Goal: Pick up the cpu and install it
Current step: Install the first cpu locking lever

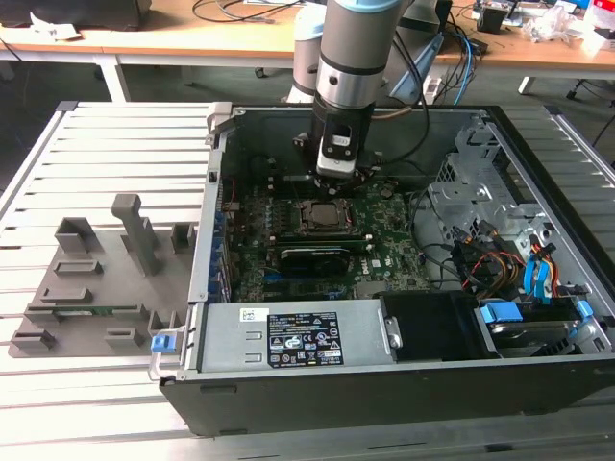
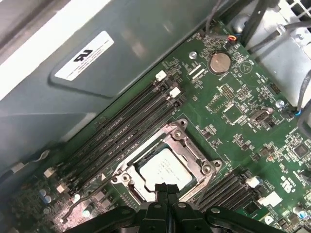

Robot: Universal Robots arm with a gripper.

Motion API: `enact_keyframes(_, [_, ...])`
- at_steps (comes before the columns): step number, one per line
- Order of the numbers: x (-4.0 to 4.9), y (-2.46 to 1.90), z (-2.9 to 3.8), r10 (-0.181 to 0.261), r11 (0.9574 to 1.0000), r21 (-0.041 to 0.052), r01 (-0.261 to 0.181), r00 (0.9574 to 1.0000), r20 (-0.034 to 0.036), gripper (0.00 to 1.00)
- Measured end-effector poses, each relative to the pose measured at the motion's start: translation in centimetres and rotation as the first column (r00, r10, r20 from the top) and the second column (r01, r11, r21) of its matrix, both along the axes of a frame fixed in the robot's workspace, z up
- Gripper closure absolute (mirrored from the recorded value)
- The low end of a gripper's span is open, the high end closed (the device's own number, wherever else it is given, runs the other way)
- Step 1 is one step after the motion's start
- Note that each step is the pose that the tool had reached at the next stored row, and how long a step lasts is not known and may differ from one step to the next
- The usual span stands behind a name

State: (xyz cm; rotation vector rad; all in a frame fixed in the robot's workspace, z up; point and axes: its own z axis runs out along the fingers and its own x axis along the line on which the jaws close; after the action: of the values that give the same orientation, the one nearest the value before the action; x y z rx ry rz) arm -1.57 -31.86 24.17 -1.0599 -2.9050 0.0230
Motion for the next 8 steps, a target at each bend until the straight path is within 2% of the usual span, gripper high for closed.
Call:
enact_keyframes(5, [0.00, 0.00, 0.00, 0.063, 0.9980, 0.0000, -0.063, 0.9980, 0.0000, 0.89])
enact_keyframes(8, [0.00, 0.00, 0.00, 0.113, 0.9936, 0.0000, -0.113, 0.9936, 0.0000, 0.89])
